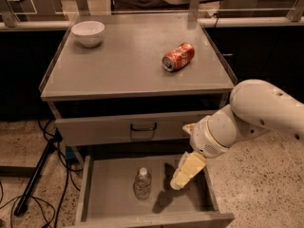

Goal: Pick water bottle from middle drawer and place on counter

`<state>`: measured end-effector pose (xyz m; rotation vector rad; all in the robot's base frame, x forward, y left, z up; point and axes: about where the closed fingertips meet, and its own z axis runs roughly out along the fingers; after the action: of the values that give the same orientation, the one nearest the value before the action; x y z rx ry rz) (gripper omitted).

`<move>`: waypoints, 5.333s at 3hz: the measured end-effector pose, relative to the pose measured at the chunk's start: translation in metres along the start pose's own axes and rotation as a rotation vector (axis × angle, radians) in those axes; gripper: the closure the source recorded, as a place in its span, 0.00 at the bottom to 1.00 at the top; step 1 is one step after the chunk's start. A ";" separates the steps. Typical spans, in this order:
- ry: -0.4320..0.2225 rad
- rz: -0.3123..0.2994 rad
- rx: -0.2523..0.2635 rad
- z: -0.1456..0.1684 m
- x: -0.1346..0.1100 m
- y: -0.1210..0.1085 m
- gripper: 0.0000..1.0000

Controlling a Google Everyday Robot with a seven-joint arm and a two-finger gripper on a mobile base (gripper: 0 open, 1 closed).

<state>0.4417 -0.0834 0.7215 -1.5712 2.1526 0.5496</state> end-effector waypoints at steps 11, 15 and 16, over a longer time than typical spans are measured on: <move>-0.162 -0.014 -0.077 0.211 0.029 -0.027 0.00; -0.149 -0.069 -0.197 0.267 0.052 -0.030 0.00; -0.150 -0.074 -0.204 0.270 0.052 -0.029 0.00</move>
Offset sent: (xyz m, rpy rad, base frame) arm -0.0096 0.0147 -0.0222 0.0323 0.0283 0.0318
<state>0.4817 0.0130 0.4658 -1.6496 1.9706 0.8565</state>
